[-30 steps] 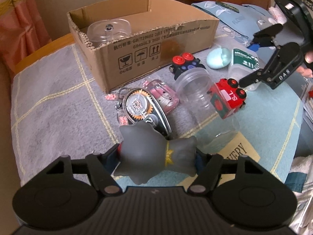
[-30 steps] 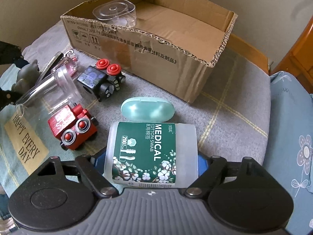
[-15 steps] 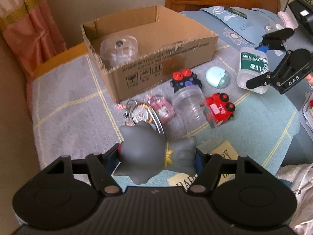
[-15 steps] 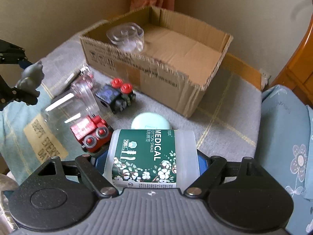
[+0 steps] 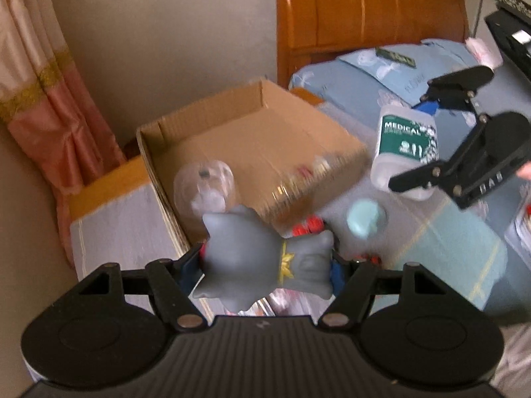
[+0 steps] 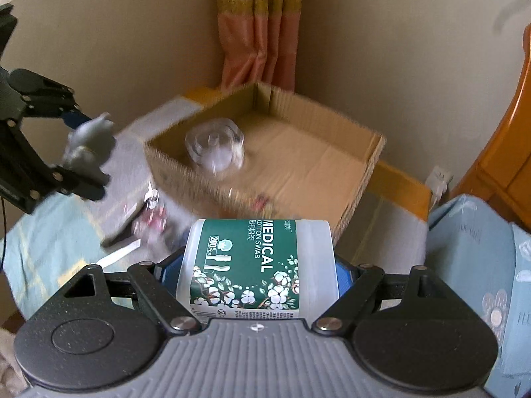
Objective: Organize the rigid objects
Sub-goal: 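Carry the figurine and bottle into the box and open both tools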
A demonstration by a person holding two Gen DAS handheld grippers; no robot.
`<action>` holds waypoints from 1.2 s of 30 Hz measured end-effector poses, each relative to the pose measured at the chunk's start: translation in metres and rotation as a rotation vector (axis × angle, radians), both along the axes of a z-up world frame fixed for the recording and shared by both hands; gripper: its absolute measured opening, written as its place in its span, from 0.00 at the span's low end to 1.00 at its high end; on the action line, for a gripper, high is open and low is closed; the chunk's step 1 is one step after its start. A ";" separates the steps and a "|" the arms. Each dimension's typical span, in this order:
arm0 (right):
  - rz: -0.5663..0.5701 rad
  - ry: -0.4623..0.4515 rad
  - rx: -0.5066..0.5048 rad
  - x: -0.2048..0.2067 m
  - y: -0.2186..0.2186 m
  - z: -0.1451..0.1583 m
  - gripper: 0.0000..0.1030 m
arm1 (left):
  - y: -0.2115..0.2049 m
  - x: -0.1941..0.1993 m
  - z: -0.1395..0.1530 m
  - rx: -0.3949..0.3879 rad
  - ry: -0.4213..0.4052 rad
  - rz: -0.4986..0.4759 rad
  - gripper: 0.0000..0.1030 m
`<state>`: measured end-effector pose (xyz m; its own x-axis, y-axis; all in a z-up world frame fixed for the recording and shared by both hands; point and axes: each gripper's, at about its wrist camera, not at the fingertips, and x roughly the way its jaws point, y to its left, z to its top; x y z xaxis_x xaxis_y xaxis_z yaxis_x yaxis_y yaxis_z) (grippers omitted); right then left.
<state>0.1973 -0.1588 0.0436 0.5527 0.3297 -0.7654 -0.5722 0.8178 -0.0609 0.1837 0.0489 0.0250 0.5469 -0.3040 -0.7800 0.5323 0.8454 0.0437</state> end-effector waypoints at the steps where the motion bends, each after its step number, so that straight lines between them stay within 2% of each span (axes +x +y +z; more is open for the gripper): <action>1: -0.002 -0.008 0.007 0.005 0.002 0.004 0.84 | -0.001 0.009 0.003 -0.005 -0.003 0.007 0.69; 4: -0.004 -0.033 0.026 0.027 0.007 0.015 0.84 | -0.006 0.037 0.014 -0.029 -0.007 0.020 0.69; 10: -0.042 -0.020 0.036 0.074 0.013 0.019 0.84 | -0.016 0.090 0.025 -0.001 -0.021 0.049 0.69; 15: -0.093 0.026 0.050 0.114 0.010 0.009 0.84 | -0.021 0.131 0.013 0.011 0.025 0.099 0.69; 20: -0.134 0.068 0.012 0.143 0.011 -0.008 0.84 | -0.026 0.155 -0.002 0.019 0.067 0.142 0.69; 24: -0.176 0.046 0.041 0.160 0.011 -0.012 0.84 | -0.028 0.169 -0.006 0.021 0.074 0.156 0.69; 25: -0.196 0.040 0.052 0.164 0.010 -0.013 0.88 | -0.029 0.172 -0.006 0.022 0.075 0.159 0.69; 26: -0.214 0.048 0.057 0.168 0.010 -0.013 0.98 | -0.029 0.174 -0.007 0.025 0.076 0.160 0.69; 27: -0.232 0.047 0.067 0.170 0.009 -0.012 1.00 | -0.030 0.177 -0.008 0.028 0.076 0.164 0.69; 32: -0.247 0.061 0.073 0.169 -0.001 -0.015 1.00 | -0.033 0.187 -0.010 0.034 0.077 0.190 0.70; 35: -0.249 0.085 0.080 0.165 -0.007 -0.018 1.00 | -0.036 0.190 -0.010 0.035 0.059 0.208 0.76; 36: -0.251 0.086 0.079 0.163 -0.008 -0.019 1.00 | -0.037 0.191 -0.010 0.037 0.049 0.222 0.86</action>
